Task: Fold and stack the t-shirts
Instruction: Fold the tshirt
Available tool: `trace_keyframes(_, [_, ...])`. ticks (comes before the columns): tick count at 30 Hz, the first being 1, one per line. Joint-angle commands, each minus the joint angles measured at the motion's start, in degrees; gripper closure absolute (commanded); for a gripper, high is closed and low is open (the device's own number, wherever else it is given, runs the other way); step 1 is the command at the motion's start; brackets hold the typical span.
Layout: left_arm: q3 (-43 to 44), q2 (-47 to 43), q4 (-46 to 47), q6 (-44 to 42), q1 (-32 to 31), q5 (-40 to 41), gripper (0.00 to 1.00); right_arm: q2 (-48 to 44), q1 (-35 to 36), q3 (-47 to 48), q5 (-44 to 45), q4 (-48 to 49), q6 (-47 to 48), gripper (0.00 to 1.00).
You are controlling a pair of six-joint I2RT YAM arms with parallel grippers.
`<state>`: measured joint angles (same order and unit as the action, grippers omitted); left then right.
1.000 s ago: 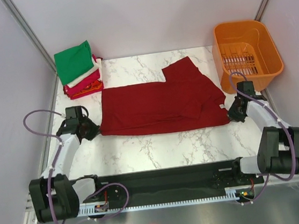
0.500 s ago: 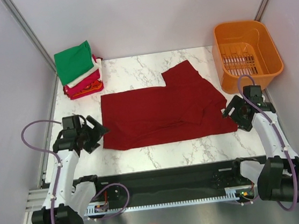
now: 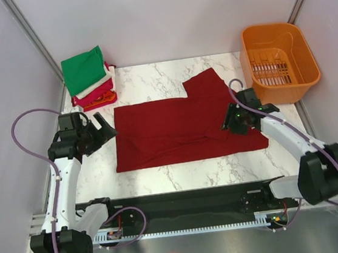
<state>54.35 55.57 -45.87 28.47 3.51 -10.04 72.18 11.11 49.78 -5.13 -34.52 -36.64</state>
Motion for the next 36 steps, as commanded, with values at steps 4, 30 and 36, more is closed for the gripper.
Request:
trace_keyframes(4, [-1.9, -1.1, 0.7, -6.7, 0.3, 1.6, 0.02, 10.3, 6.4, 1.4, 4.1, 6.1, -4.8, 0.57])
trace_keyframes(30, [-2.7, -1.0, 1.6, -6.3, 0.3, 3.3, 0.02, 13.8, 9.0, -0.4, 13.3, 5.8, -4.1, 0.48])
trace_keyframes(36, [-2.8, -1.1, 1.7, -6.3, 0.3, 3.5, 0.02, 14.7, 9.0, -1.0, 12.1, 7.3, -4.2, 0.61])
